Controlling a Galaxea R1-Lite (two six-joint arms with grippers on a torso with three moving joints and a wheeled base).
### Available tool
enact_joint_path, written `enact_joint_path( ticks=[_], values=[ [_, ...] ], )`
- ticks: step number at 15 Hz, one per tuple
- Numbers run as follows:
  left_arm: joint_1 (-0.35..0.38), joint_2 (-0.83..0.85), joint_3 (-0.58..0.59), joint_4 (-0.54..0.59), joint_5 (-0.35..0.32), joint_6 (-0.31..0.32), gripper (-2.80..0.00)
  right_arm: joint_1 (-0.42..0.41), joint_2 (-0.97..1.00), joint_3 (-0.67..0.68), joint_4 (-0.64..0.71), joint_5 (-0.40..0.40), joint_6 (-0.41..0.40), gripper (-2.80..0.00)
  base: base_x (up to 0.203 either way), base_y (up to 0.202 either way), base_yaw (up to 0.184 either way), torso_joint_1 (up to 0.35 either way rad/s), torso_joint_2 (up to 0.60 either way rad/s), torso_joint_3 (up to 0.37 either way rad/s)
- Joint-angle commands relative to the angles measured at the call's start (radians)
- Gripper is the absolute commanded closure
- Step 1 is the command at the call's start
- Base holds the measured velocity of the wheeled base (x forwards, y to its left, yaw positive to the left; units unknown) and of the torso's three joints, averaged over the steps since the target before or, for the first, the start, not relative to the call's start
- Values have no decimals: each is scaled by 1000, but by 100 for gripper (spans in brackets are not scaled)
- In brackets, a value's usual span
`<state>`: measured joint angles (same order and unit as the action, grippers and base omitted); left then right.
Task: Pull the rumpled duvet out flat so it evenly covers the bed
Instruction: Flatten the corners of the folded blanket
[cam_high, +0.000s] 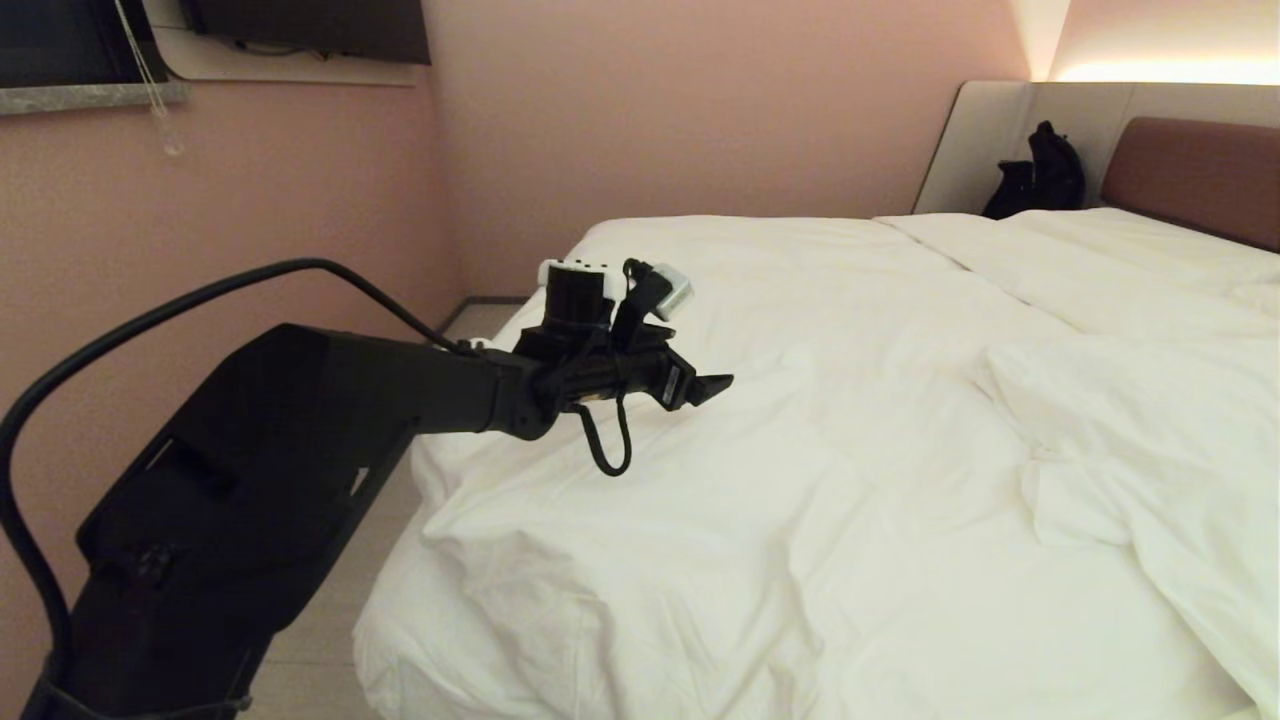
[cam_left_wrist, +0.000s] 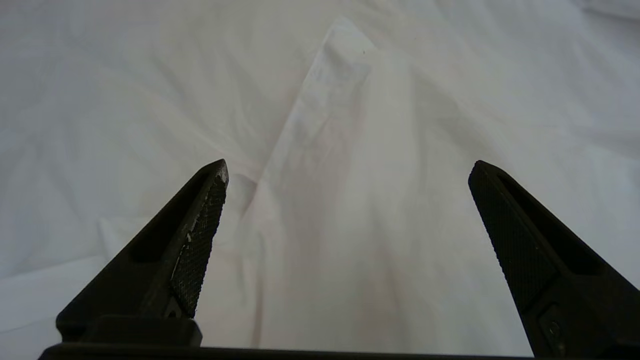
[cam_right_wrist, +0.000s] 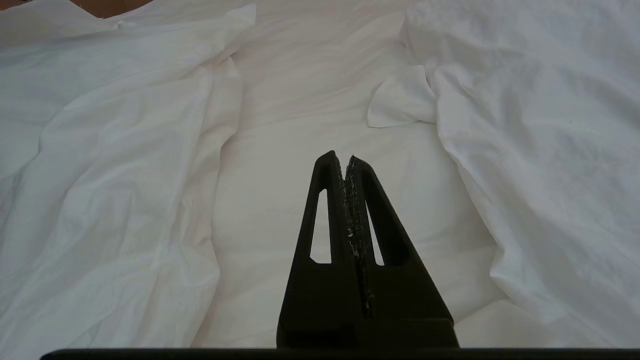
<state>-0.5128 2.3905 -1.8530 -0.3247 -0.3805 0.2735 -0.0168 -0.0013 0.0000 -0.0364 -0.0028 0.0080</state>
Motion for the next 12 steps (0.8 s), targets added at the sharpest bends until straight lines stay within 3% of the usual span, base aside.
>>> enact_joint_path(
  ticks=[1, 3, 5, 12],
  values=[
    [-11, 36, -32, 3, -28, -63, -280, 0, 1, 0, 0, 0, 0, 0, 0, 0, 0, 0, 0, 0],
    [-17, 62, -83, 23, -59, -169, -280, 0, 1, 0, 0, 0, 1, 0, 0, 0, 0, 0, 0, 0],
    [-18, 77, -100, 54, -110, -222, -280, 0, 1, 0, 0, 0, 0, 0, 0, 0, 0, 0, 0, 0],
    [-18, 139, -98, 55, -112, -223, -280, 0, 1, 0, 0, 0, 1, 0, 0, 0, 0, 0, 0, 0]
  ],
)
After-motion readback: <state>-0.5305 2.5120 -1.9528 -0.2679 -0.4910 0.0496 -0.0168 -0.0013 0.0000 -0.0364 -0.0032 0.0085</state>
